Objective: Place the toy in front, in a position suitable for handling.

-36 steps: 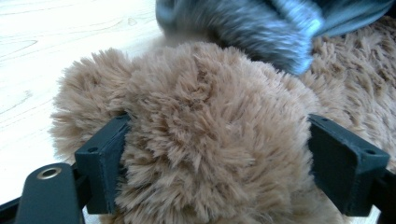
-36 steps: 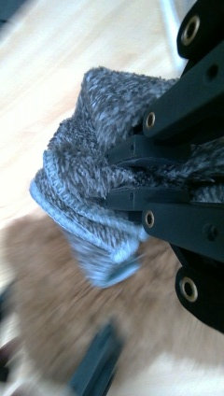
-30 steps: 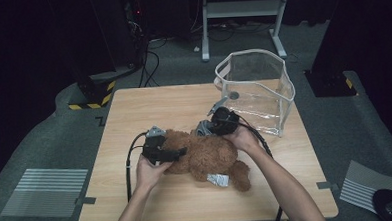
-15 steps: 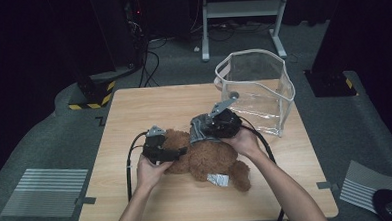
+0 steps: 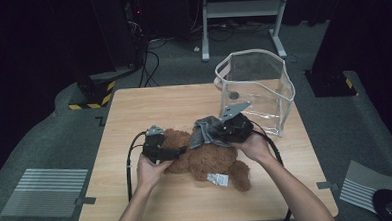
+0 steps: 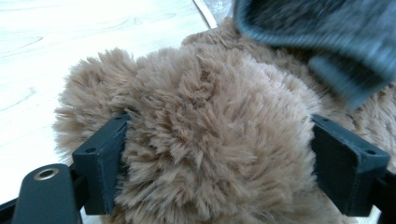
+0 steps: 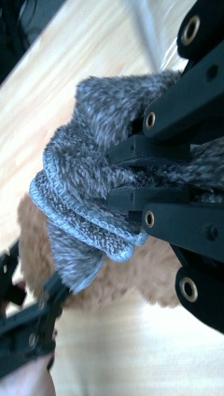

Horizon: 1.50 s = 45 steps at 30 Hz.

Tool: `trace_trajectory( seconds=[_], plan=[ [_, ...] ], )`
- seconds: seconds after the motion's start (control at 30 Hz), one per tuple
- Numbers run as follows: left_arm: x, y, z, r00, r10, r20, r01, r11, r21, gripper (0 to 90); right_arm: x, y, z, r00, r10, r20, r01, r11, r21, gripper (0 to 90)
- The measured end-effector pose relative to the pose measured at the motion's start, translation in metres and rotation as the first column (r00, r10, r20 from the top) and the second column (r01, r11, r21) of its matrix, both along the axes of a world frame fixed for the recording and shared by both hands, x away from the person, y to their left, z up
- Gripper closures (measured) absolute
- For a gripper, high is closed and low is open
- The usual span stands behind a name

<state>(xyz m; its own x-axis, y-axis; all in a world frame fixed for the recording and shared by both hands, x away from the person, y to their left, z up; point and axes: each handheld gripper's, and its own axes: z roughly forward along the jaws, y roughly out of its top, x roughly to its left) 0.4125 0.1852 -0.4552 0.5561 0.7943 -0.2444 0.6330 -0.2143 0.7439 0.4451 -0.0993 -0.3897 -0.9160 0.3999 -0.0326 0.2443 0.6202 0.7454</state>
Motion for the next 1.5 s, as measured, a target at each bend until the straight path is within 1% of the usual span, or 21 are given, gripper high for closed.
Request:
trace_trajectory(
  seconds=[0.1,0.17,0.3,0.37,0.5,0.57,0.6,0.67,0.77,0.83,0.87,0.97,1.07,1.13,1.2,1.27,1.33,1.4,1.43,1.47,1.5],
  plan=[
    [0.001,0.003,0.0,0.9999,0.008,-0.011,-0.009,1.0,-0.002,15.4,-0.005,0.01,-0.004,0.9985,0.055,-0.007,-0.055,0.998,-0.008,80.9],
    [0.002,0.003,-0.001,0.9999,0.007,-0.012,-0.007,1.0,-0.004,15.2,-0.011,0.008,-0.005,0.9968,0.08,-0.006,-0.08,0.997,-0.01,80.9],
    [0.0,0.002,-0.001,0.9999,0.0,-0.011,0.0,0.9999,-0.013,17.1,-0.025,-0.016,-0.008,0.9941,0.106,-0.023,-0.106,0.994,0.013,80.9],
    [0.0,0.002,0.0,0.9999,0.0,-0.011,0.0,0.9999,-0.015,18.6,-0.031,-0.03,-0.008,0.9966,0.082,-0.005,-0.082,0.997,0.016,80.9],
    [0.0,0.001,-0.001,1.0,0.002,-0.009,-0.002,0.9999,-0.015,19.8,-0.03,-0.052,-0.008,0.9991,-0.028,0.031,0.027,0.999,0.028,80.8],
    [-0.001,0.002,-0.001,0.9999,-0.001,-0.01,0.0,0.9999,-0.017,19.6,-0.031,-0.056,-0.015,0.9986,-0.04,0.034,0.039,0.999,0.01,80.9],
    [-0.001,0.002,-0.001,1.0,-0.001,-0.01,0.001,0.9999,-0.016,19.5,-0.034,-0.058,-0.021,0.9988,-0.036,0.034,0.036,0.999,-0.015,80.9],
    [-0.002,0.002,0.0,1.0,-0.001,-0.005,0.001,1.0,-0.008,19.1,-0.038,-0.064,-0.028,0.9986,-0.04,0.034,0.041,0.999,-0.031,80.9],
    [-0.003,0.001,0.001,1.0,0.0,-0.001,0.0,1.0,0.002,18.3,-0.041,-0.077,-0.034,0.997,-0.074,0.022,0.075,0.996,-0.042,80.8],
    [-0.004,0.0,0.001,1.0,0.0,0.006,0.0,0.9999,0.012,17.8,-0.043,-0.083,-0.032,0.9949,-0.096,0.032,0.097,0.995,-0.02,80.8],
    [-0.005,0.0,0.001,1.0,0.0,0.007,-0.001,0.9999,0.012,17.7,-0.045,-0.085,-0.029,0.9938,-0.102,0.044,0.102,0.995,0.01,80.8],
    [-0.004,0.0,0.001,1.0,0.002,0.002,-0.002,1.0,0.008,17.6,-0.051,-0.081,-0.024,0.9956,-0.076,0.055,0.073,0.996,0.048,80.8],
    [-0.004,0.0,0.001,1.0,0.001,0.003,-0.001,1.0,0.008,17.5,-0.059,-0.066,-0.033,0.9986,-0.02,0.049,0.021,1.0,-0.015,80.8],
    [-0.005,0.0,0.001,1.0,0.001,0.005,-0.001,1.0,0.007,17.4,-0.058,-0.067,-0.044,0.9995,-0.026,0.019,0.027,0.999,-0.031,80.9],
    [-0.004,0.0,0.001,1.0,0.002,0.005,-0.002,1.0,0.005,17.4,-0.057,-0.073,-0.051,0.9987,-0.05,0.008,0.05,0.998,-0.048,80.8],
    [-0.003,0.001,0.001,1.0,0.002,0.004,-0.002,1.0,0.0,17.4,-0.052,-0.081,-0.061,0.9956,-0.093,-0.012,0.092,0.991,-0.096,80.8],
    [-0.004,0.001,0.001,1.0,-0.001,0.006,0.001,1.0,0.002,17.4,-0.049,-0.087,-0.067,0.9925,-0.119,-0.027,0.115,0.987,-0.111,80.7],
    [-0.003,0.001,0.0,1.0,-0.004,0.006,0.004,1.0,0.001,17.5,-0.046,-0.09,-0.067,0.9897,-0.142,-0.014,0.14,0.986,-0.095,80.5],
    [-0.003,0.001,0.0,1.0,-0.006,0.006,0.006,1.0,0.0,17.5,-0.043,-0.089,-0.064,0.9866,-0.163,-0.003,0.162,0.984,-0.079,80.5],
    [-0.003,0.001,0.0,1.0,-0.007,0.006,0.007,1.0,0.0,17.6,-0.037,-0.089,-0.061,0.98,-0.199,0.005,0.199,0.979,-0.049,80.4],
    [-0.003,0.001,0.0,0.9999,-0.009,0.005,0.009,1.0,0.001,17.7,-0.034,-0.088,-0.06,0.9774,-0.211,0.007,0.211,0.977,-0.036,80.5]
  ],
)
